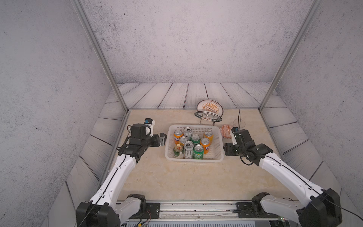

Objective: Take out the drinks from the basket
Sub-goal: Pick up the drink from the basket.

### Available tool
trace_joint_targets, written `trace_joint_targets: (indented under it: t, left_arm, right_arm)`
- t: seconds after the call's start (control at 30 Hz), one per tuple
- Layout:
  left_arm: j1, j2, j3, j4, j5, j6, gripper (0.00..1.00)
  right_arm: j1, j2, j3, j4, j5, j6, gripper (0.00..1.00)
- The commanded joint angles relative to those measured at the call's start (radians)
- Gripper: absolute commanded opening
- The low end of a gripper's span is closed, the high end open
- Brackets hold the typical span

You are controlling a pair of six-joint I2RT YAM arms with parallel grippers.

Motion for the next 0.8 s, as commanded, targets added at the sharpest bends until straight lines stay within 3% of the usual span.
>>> trace_joint_targets:
  t: [0.0,0.07,0.37,0.77]
  left_arm:
    - [-0.096,0.051,0.109,-0.037,-0.112,0.052,0.99]
    - [-0.148,0.117,0.176,-0.068,-0.149,0.058,0.99]
    - [-0.342,0.450,0.465,-0.195,-0.284,0.091,0.99]
    - [-0.390,0.714,0.692,-0.298,-0.328,0.140,0.99]
  right_arm:
    - [-0.002,-0.116,-0.024,-0.072,0.063,-0.002,0.90]
    - [-0.004,-0.179,-0.034,-0.090,0.066,0.013,0.99]
    - [-0.004,-0.360,-0.087,-0.190,0.065,0.070,0.99]
    - [-0.004,-0.397,-0.099,-0.229,0.077,0.082,0.99]
